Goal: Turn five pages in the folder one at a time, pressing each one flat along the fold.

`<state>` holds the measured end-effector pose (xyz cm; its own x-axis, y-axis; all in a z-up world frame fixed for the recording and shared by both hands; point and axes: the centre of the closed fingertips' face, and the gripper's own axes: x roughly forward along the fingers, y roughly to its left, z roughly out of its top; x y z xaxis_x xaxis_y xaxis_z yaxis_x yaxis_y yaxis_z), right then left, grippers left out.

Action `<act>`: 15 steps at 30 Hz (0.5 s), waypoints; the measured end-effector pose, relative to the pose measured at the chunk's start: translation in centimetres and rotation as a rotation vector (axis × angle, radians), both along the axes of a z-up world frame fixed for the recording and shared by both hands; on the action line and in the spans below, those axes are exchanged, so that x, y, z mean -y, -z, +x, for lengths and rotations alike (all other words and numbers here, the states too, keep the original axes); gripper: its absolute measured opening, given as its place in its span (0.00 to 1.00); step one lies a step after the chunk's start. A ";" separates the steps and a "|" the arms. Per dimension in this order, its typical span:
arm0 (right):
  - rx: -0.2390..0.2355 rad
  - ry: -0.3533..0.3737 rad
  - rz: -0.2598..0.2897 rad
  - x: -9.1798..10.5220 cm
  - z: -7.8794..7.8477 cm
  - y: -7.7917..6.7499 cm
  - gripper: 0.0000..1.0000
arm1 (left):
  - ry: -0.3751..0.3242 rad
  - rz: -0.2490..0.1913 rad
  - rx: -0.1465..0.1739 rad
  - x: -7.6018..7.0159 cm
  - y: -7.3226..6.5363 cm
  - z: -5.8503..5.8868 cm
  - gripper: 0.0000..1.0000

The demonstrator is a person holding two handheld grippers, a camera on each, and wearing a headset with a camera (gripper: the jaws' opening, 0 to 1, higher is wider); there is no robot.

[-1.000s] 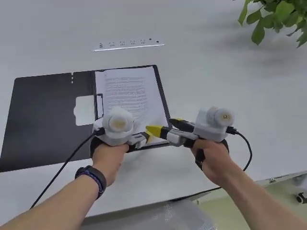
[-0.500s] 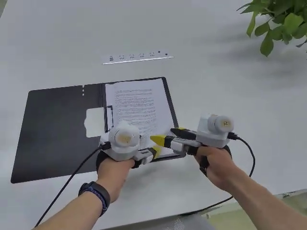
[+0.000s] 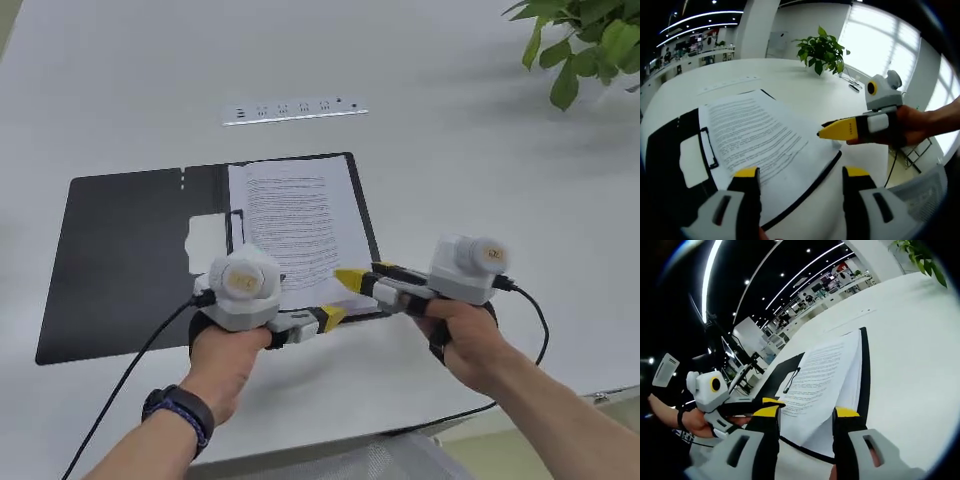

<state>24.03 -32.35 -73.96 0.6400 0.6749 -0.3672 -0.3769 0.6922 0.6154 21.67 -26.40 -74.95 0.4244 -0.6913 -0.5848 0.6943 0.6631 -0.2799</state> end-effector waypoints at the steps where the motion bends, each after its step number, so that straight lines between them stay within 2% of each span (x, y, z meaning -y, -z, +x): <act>1: 0.009 0.000 -0.006 0.0 0.0 -0.1 0.35 | -0.001 0.003 0.002 -0.2 0.0 0.0 0.67; 3: 0.013 -0.001 -0.005 -0.2 0.0 -0.2 0.30 | 0.008 0.026 0.015 -0.6 -0.1 -0.2 0.68; 8: 0.016 0.008 -0.010 -0.3 0.5 -0.4 0.23 | 0.004 0.022 0.033 -1.1 -1.0 -0.2 0.70; 15: 0.040 0.021 -0.029 -0.4 0.9 -0.8 0.10 | 0.004 0.049 0.072 -2.7 -2.0 -0.2 0.71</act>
